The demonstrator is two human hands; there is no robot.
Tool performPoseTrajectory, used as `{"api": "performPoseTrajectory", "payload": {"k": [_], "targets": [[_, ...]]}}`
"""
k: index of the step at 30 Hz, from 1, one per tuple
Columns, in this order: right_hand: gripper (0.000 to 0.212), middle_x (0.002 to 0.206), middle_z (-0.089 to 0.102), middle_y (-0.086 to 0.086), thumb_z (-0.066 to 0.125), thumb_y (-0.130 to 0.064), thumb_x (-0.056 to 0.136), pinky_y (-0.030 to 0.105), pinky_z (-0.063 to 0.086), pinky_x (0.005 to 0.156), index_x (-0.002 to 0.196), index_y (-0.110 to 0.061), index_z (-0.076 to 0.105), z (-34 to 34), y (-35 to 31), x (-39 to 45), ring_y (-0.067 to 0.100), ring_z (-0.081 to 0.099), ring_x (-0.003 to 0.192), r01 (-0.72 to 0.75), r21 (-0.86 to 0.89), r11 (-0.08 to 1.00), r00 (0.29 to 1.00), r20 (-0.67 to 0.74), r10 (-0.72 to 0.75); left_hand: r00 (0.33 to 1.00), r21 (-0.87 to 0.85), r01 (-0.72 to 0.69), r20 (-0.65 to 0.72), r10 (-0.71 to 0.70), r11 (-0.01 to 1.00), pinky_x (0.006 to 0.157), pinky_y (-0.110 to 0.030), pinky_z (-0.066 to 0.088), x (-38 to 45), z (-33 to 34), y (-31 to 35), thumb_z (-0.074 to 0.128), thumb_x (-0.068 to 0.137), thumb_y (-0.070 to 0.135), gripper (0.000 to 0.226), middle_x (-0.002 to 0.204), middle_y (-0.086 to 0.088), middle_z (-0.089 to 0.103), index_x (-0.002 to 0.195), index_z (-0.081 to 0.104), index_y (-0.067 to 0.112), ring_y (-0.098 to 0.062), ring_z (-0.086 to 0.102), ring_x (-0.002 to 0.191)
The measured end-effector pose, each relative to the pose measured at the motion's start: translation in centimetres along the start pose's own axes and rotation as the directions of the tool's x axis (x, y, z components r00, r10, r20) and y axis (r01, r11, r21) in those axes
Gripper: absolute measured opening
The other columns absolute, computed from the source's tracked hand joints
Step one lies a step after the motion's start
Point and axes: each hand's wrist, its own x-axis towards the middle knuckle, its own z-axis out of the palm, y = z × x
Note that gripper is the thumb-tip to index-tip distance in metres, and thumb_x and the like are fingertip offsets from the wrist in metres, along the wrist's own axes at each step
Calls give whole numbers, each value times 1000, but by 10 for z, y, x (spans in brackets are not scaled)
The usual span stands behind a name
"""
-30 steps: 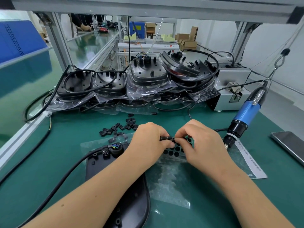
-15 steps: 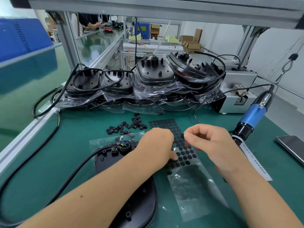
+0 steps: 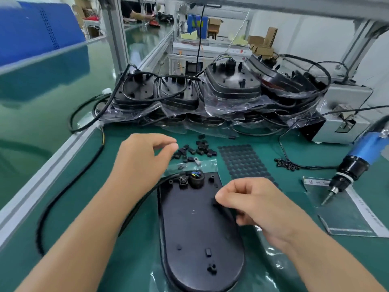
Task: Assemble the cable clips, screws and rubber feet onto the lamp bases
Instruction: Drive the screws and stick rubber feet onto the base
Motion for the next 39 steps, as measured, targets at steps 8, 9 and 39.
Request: {"api": "performPoseTrajectory", "payload": {"k": [8, 9, 39], "targets": [[14, 61, 63, -12, 73, -20, 78, 13, 42, 50, 63, -21, 73, 4, 0, -2, 4, 51, 52, 4, -53, 999, 999, -51, -7, 997, -34, -14, 82, 17, 999, 86, -18, 45, -6, 16, -3, 65, 89, 27, 15, 86, 25, 65, 98, 76, 27, 3, 61, 90], [14, 61, 63, -12, 73, -20, 77, 13, 42, 50, 63, -22, 73, 4, 1, -2, 5, 51, 52, 5, -52, 999, 998, -57, -8, 996, -34, -18, 87, 21, 999, 85, -17, 45, -6, 17, -4, 65, 88, 27, 14, 85, 25, 64, 97, 76, 27, 4, 60, 89], [14, 61, 63, -11, 75, -19, 76, 10, 41, 51, 68, -30, 70, 17, 15, -15, 1, 50, 50, 249, -304, 920, 910, -250, -330, 995, -74, -17, 93, 24, 997, 77, -4, 39, -9, 21, -11, 67, 87, 27, 10, 78, 33, 61, 91, 76, 31, 21, 54, 88]]}}
